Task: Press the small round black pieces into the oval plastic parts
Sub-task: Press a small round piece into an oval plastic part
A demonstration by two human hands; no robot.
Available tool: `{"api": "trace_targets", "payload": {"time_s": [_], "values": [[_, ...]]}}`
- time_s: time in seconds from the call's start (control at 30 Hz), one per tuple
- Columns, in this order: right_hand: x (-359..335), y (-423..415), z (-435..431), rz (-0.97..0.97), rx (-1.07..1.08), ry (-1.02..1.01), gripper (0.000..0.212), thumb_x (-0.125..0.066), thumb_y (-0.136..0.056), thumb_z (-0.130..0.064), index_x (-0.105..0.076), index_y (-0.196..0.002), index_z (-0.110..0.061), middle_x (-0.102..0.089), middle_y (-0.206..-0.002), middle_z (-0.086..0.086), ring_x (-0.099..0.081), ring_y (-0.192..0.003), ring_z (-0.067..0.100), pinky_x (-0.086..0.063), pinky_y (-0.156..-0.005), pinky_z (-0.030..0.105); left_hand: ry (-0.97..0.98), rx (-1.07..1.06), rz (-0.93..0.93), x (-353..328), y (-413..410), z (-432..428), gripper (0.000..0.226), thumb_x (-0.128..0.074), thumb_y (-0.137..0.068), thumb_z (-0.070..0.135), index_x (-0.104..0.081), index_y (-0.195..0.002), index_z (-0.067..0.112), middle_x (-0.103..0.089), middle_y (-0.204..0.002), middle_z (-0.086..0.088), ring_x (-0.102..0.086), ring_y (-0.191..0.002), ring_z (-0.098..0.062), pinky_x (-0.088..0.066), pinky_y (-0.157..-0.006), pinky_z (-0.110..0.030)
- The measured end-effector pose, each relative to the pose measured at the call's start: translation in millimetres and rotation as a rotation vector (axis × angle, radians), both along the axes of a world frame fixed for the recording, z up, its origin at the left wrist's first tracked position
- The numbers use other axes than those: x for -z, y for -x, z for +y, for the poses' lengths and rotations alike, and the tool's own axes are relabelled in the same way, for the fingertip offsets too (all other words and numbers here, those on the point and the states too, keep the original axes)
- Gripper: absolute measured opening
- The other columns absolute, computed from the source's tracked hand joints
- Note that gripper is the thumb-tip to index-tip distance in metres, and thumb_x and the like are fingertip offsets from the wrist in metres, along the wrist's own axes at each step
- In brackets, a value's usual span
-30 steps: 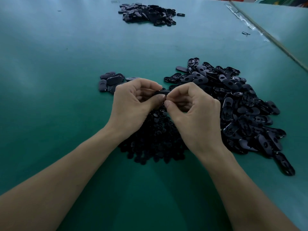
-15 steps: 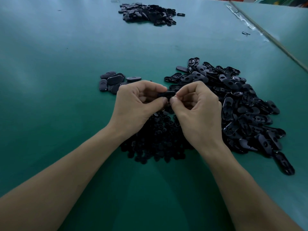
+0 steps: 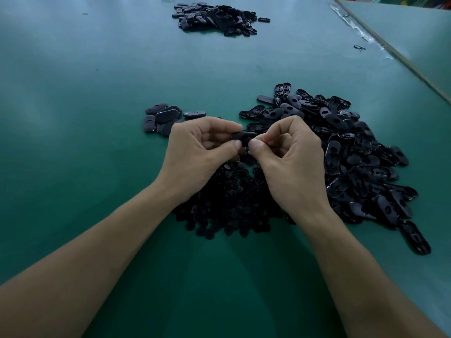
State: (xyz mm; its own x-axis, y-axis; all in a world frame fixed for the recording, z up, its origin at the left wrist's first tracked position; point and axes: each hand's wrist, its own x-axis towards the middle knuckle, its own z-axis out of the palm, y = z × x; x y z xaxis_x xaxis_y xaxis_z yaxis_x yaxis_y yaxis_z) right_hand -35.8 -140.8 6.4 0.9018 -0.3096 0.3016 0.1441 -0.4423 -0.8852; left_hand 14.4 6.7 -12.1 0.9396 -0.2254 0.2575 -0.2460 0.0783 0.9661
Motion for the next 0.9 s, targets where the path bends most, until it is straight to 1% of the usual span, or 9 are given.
{"api": "trace_targets", "payload": {"time_s": [0.07,0.37,0.53,0.7,0.83,0.9], "values": [[0.0,0.3,0.3,-0.007,0.008,0.026,0.029,-0.071,-0.086,-0.017,-0.049,-0.074,-0.034,-0.070,-0.076,0.001,-0.068,-0.073,0.022,-0.055,-0.074,0.048,-0.002,0.011,-0.019,0.5,-0.2,0.4,0.025,-0.075,-0.082,-0.009,-0.075,-0.093,0.014,-0.077,-0.080,-0.003,-0.074,-0.074,-0.019,-0.060,-0.072,-0.026],[-0.5,1.4,3.2,-0.025,0.039,0.073,0.035,-0.071,-0.086,-0.016,-0.047,-0.071,-0.036,-0.069,-0.074,-0.002,-0.066,-0.069,0.016,-0.055,-0.068,0.040,-0.043,0.008,-0.041,-1.6,0.8,0.2,0.026,-0.075,-0.083,-0.010,-0.074,-0.093,0.014,-0.077,-0.078,0.001,-0.073,-0.070,-0.014,-0.061,-0.072,-0.025],[-0.2,0.5,2.6,0.000,0.045,0.054,0.034,-0.071,-0.086,-0.015,-0.047,-0.070,-0.033,-0.070,-0.074,0.000,-0.066,-0.069,0.019,-0.055,-0.071,0.044,-0.104,-0.001,-0.049,-2.1,1.4,-0.8,0.027,-0.076,-0.082,-0.008,-0.074,-0.094,0.016,-0.077,-0.083,-0.002,-0.072,-0.074,-0.012,-0.061,-0.076,-0.025],[-1.0,-0.1,2.7,0.002,0.034,0.073,0.035,-0.071,-0.086,-0.014,-0.046,-0.070,-0.032,-0.069,-0.074,0.001,-0.065,-0.068,0.021,-0.055,-0.070,0.044,-0.118,0.029,-0.076,-1.7,0.8,0.4,0.027,-0.076,-0.082,-0.008,-0.074,-0.092,0.017,-0.077,-0.085,-0.002,-0.073,-0.076,-0.014,-0.060,-0.078,-0.028],[-0.8,0.8,2.4,0.013,0.033,0.105,0.036,-0.071,-0.087,-0.015,-0.044,-0.070,-0.032,-0.069,-0.074,-0.001,-0.064,-0.068,0.018,-0.054,-0.068,0.039,-0.119,0.054,-0.074,-2.2,1.2,0.7,0.029,-0.076,-0.081,-0.008,-0.073,-0.091,0.019,-0.077,-0.084,0.001,-0.071,-0.076,-0.011,-0.060,-0.077,-0.027],[-0.8,1.0,2.9,0.008,0.038,0.120,0.036,-0.072,-0.086,-0.015,-0.043,-0.070,-0.031,-0.069,-0.074,-0.002,-0.065,-0.067,0.015,-0.052,-0.067,0.035,-0.129,0.056,-0.077,-2.6,1.4,0.5,0.029,-0.075,-0.081,-0.009,-0.073,-0.090,0.019,-0.076,-0.084,0.001,-0.071,-0.077,-0.011,-0.061,-0.078,-0.029]]}}
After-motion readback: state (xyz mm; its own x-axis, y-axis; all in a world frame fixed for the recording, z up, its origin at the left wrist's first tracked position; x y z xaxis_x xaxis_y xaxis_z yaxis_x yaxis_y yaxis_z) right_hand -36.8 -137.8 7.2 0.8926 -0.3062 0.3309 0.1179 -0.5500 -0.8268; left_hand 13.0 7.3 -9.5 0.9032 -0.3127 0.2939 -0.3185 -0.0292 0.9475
